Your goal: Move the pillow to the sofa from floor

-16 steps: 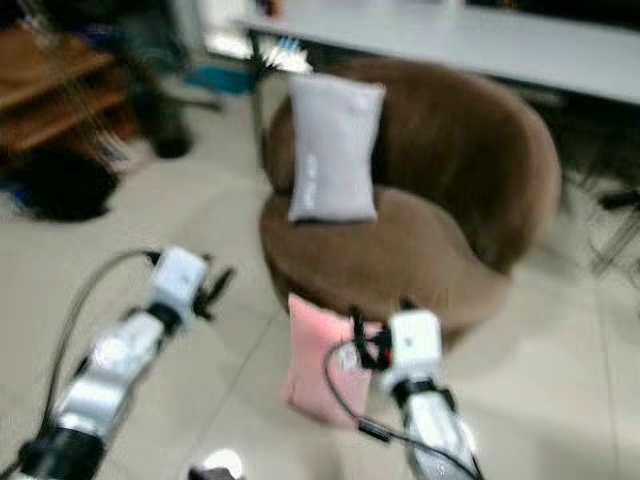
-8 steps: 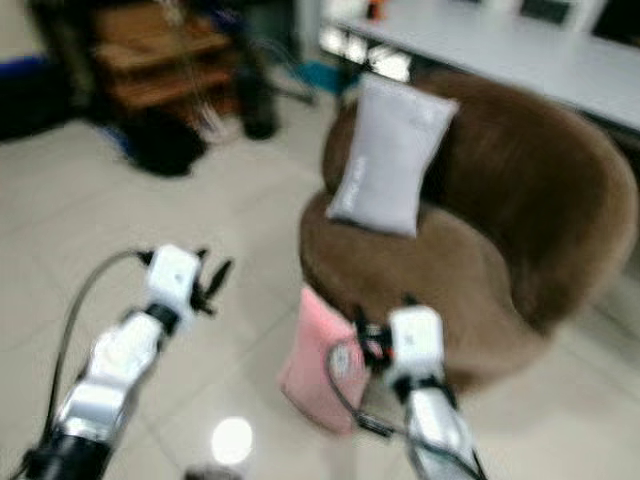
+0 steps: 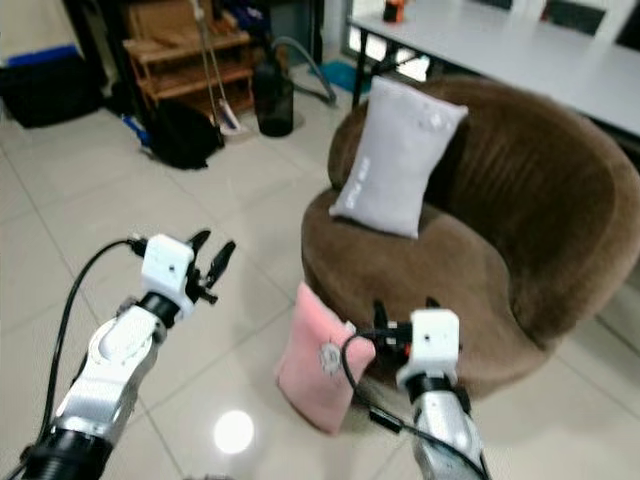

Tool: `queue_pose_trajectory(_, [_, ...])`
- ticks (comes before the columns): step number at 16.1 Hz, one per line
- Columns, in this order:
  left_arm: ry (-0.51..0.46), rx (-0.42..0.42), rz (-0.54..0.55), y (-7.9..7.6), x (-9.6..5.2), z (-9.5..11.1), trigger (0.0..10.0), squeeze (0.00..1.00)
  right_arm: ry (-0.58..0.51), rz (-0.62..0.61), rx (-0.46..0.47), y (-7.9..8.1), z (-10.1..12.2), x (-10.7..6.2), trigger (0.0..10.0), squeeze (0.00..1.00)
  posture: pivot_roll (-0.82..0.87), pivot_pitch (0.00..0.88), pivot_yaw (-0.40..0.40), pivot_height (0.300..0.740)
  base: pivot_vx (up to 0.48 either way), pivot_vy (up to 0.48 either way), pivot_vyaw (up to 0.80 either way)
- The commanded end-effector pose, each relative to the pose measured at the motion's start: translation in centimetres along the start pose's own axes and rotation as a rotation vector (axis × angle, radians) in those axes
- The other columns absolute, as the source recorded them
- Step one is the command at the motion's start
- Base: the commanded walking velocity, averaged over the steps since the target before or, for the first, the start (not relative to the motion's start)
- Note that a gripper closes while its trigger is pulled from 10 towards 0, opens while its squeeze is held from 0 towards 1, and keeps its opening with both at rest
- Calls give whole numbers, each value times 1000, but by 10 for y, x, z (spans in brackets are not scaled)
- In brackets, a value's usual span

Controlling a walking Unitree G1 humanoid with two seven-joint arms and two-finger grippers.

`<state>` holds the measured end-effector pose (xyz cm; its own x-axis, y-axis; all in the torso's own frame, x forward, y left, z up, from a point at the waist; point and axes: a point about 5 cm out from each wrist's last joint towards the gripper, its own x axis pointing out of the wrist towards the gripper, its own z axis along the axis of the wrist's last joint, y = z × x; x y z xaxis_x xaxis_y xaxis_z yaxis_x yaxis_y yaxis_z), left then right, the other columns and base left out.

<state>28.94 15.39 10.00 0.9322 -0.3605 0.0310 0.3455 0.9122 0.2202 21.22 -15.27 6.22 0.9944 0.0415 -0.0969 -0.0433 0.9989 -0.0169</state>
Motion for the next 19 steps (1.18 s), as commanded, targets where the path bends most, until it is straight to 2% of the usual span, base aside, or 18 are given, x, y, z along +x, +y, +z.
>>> queue_pose_trajectory(1, [-14, -4, -15, -2, 3, 3, 10000, 0, -8, -12, 4, -4, 0, -1, 10000, 0, 55, 14, -10, 740, 398, 0, -494])
queue_pose_trajectory(7, [-14, -2, -22, -1, 2, 2, 10000, 0, -11, -9, -1, -3, 1, 0, 10000, 0, 55, 14, -7, 740, 399, 0, 0])
queue_pose_trajectory(8, [-14, -3, -22, -1, 1, 1, 10000, 0, -12, 42, -34, 2, 1, 0, 10000, 0, 55, 14, -7, 740, 382, 0, 800])
queue_pose_trajectory(11, [-11, -3, -27, -2, 0, 0, 10000, 0, -3, 75, -33, 7, 0, -1, 10000, 0, 55, 14, -7, 740, 373, 0, 800])
queue_pose_trajectory(13, [25, -5, -30, -4, -3, -6, 10000, 0, 12, 43, 33, 5, -3, -3, 10000, 0, 56, 19, -11, 740, 0, 0, 400])
queue_pose_trajectory(16, [28, 9, -42, -7, -5, -9, 10000, 0, 26, 69, 10, 5, -6, -5, 10000, 0, 56, 19, -11, 735, 0, 0, 0])
queue_pose_trajectory(19, [6, -6, -35, -8, -11, -12, 10000, 0, 26, 90, 18, 7, -7, -7, 10000, 0, 56, 19, -11, 695, 0, 0, 0])
